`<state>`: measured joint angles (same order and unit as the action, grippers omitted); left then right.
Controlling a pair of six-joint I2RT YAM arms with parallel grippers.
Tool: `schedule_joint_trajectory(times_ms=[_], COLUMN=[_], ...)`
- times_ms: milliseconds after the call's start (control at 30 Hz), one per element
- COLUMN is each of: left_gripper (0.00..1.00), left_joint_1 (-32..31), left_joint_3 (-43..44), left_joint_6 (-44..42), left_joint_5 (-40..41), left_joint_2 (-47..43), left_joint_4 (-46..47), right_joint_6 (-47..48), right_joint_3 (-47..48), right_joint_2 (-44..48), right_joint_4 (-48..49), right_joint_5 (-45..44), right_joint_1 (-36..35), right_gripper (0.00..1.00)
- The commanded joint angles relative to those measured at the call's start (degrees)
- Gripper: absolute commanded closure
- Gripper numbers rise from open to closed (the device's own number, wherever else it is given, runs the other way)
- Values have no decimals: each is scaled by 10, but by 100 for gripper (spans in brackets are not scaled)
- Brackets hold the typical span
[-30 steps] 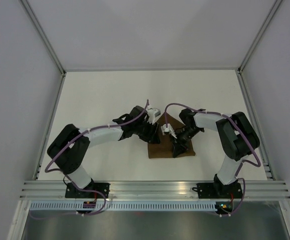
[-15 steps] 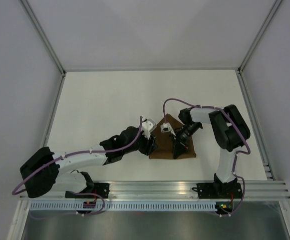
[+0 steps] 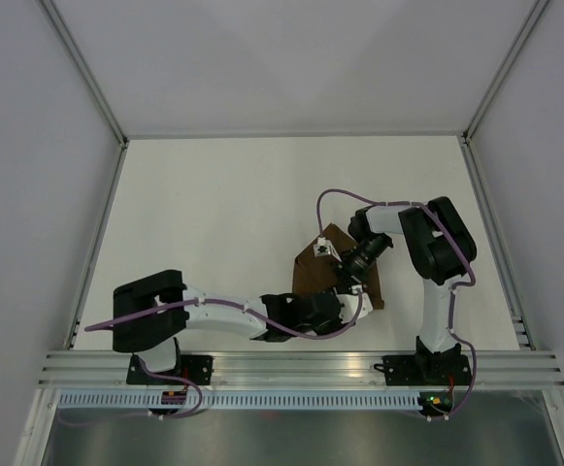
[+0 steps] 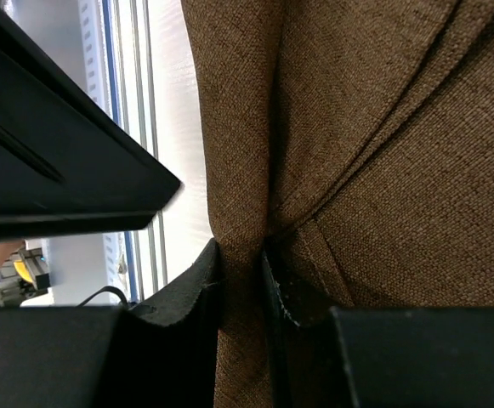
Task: Fold the napkin, place the utensils inside, and roll it up
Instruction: Roll the napkin at the center of the board.
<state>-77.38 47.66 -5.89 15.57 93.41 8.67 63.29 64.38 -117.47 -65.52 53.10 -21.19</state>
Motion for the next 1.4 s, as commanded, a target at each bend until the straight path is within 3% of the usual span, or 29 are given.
schedule_joint_trajectory(times_ms=[0,367,767,1000,1133,1200,1267,1367], left_gripper=[43,43,45,45,53,65,73,81], left_joint_1=[-15,-18,-31,-31,-25,-22,-18,-10], left_joint_3=[38,44,19,18,21,29,34,39], left_joint_6=[-71,-104,-150,-153,-140,-131,-121,-109], left_joint_5=[24,53,125,94,56,28,8,-28], left_joint_2=[42,126,137,156,164,172,179,184], left_joint_4=[2,49,97,85,70,49,34,12], right_joint_6=[37,50,61,61,59,57,53,46], right_joint_3=[3,24,43,48,48,51,51,50], right_joint_2=[-32,-57,-79,-86,-85,-84,-78,-62], right_joint_4=[42,14,-11,-16,-15,-17,-14,-10], right_joint_5=[-72,-67,-63,-63,-64,-63,-63,-64], right_joint_1=[4,10,10,11,11,11,11,11], right_gripper=[85,84,85,85,84,83,78,63])
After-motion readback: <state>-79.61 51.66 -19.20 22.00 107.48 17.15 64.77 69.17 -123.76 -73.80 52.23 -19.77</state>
